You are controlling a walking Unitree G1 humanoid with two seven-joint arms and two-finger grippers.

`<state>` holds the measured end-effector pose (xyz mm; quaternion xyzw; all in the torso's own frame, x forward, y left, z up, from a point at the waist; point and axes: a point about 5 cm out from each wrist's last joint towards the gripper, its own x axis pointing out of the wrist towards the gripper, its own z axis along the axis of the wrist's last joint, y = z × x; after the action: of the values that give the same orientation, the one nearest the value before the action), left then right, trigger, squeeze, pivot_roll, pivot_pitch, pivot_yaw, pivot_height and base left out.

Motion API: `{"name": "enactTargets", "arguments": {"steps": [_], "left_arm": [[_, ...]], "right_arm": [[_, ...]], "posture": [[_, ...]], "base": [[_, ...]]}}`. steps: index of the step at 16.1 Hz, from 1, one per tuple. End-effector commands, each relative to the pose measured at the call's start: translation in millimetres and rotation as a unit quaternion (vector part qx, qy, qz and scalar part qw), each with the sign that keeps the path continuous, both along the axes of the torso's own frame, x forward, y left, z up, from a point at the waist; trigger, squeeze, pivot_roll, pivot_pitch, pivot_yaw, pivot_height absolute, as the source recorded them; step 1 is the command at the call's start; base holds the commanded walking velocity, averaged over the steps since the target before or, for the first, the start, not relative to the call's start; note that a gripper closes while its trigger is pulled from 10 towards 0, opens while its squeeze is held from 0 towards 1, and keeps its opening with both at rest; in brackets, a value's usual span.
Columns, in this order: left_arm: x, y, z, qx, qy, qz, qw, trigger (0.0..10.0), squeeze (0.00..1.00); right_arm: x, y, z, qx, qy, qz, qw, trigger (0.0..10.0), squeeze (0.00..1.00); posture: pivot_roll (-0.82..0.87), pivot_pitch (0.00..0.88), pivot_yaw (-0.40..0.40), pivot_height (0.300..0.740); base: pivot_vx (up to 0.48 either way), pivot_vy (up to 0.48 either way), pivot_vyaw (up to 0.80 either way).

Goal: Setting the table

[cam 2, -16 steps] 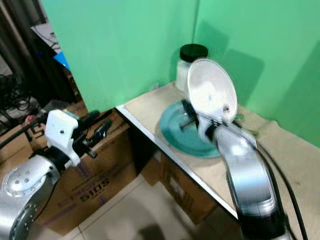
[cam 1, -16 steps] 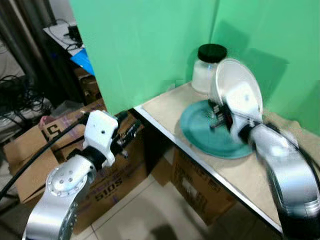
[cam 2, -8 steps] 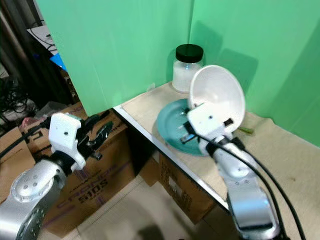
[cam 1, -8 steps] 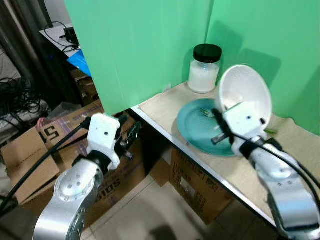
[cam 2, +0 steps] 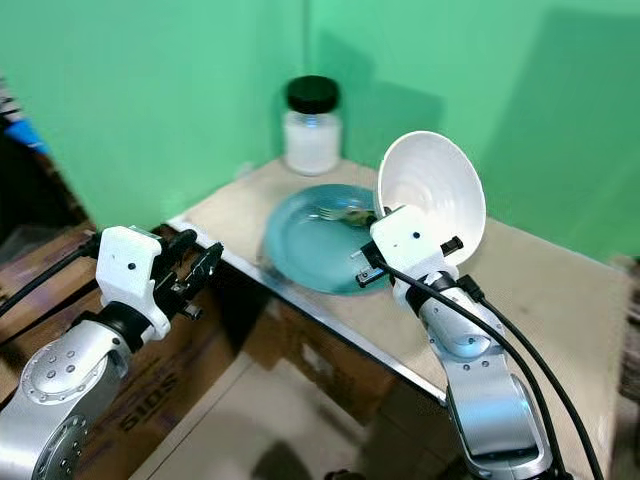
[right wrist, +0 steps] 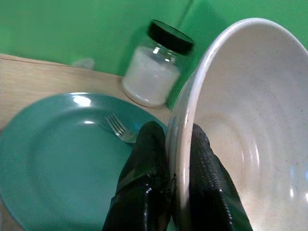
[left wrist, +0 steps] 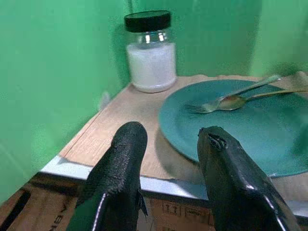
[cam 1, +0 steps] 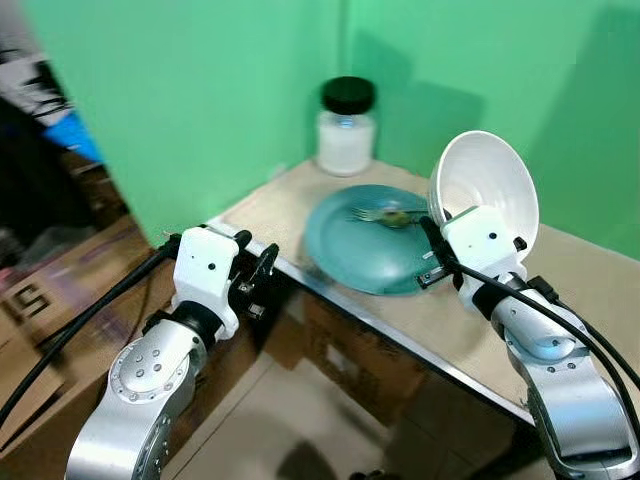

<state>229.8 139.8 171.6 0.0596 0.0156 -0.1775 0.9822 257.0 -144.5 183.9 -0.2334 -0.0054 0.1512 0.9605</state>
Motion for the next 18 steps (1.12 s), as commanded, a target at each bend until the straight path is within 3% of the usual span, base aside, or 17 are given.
{"name": "enactTargets", "arguments": {"steps": [1,9,13,15,18], "left_arm": [[-2.2,3.0,4,-0.001,-0.006,0.01,1.0,10.0,0.0],[-4.0,8.9,2,-0.002,-0.003,0.044,0.999,10.0,0.0],[0.0,8.7,6,0.004,-0.019,0.053,0.998,10.0,0.0],[2.0,9.7,5,0.008,-0.02,0.058,0.998,10.0,0.0],[5.5,8.1,5,0.015,-0.025,0.058,0.998,10.0,0.0]], "right_arm": [[-1.6,2.1,5,0.001,-0.015,0.004,1.0,10.0,0.0],[0.9,7.2,2,0.012,-0.006,0.013,1.0,10.0,0.0],[5.8,7.8,-2,0.02,0.006,0.006,1.0,10.0,0.0],[3.3,6.6,-13,0.042,0.04,-0.006,0.998,10.0,0.0],[1.1,5.6,-13,0.054,0.028,-0.01,0.998,10.0,0.0]], "posture": [[-0.05,0.0,0.019,0.74],[-0.04,0.0,0.003,0.74],[-0.03,0.0,-0.004,0.74],[-0.04,0.0,-0.001,0.74],[-0.04,0.0,0.011,0.74]], "base": [[0.0,0.0,-0.8],[0.0,0.0,-0.8],[0.0,0.0,0.0],[0.0,0.0,0.0],[0.0,0.0,0.0]]}}
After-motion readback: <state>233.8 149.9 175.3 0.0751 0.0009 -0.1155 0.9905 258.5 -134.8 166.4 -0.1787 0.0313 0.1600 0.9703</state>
